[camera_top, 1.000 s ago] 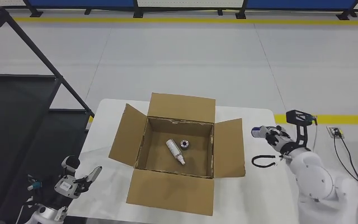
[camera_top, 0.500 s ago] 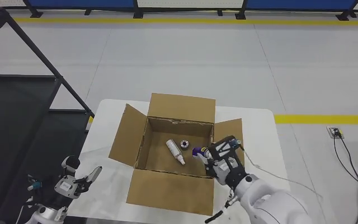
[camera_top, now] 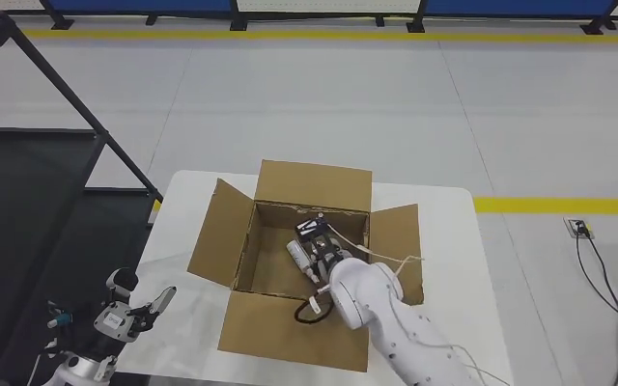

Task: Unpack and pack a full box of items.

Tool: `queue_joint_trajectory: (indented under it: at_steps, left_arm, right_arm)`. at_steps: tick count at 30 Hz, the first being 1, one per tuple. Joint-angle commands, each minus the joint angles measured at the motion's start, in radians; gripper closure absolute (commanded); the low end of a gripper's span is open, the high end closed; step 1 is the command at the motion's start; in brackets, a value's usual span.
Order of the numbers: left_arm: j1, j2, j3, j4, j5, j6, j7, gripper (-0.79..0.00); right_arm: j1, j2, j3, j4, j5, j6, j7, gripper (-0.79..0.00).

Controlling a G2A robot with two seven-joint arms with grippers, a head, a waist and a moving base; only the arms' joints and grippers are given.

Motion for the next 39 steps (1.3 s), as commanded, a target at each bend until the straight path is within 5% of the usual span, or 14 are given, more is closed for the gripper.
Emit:
queue_joint_trajectory:
  at_steps: [1,6,8,13,14,24,31,39]
  left_arm:
    - [0.000,0.000,0.000,0.000,0.000,0.000,0.000,-0.785]
    - [0.000,0.000,0.000,0.000,0.000,0.000,0.000,-0.785]
    - [0.000,0.000,0.000,0.000,0.000,0.000,0.000,-0.785]
    - [0.000,0.000,0.000,0.000,0.000,0.000,0.000,-0.785]
    - [0.000,0.000,0.000,0.000,0.000,0.000,0.000,-0.785]
    - [-0.013,-0.003,0.009,0.005,-0.058,0.058,-0.006,-0.785]
    - [-0.057,-0.002,0.015,0.005,-0.190,0.173,-0.117,-0.785]
    - [-0.142,0.007,0.092,-0.016,-0.079,0.248,-0.251,-0.785]
  right_arm:
    - [0.027,-0.011,-0.014,0.052,0.005,0.012,0.004,0.000]
    - [0.061,-0.030,-0.031,0.140,0.000,0.034,-0.007,-0.022]
    - [0.067,-0.036,-0.031,0.160,0.005,0.033,-0.010,-0.280]
    - [0.060,-0.040,-0.012,0.162,0.006,0.032,-0.010,-0.634]
    - [0.055,-0.040,-0.007,0.154,0.003,0.032,-0.011,-0.785]
    - [-0.089,-0.013,0.129,-0.133,0.036,0.001,-0.040,-0.785]
    - [-0.315,0.027,0.336,-0.491,0.216,-0.183,-0.080,-0.785]
    - [-0.523,0.060,0.635,-0.693,0.531,-0.333,-0.146,-0.785]
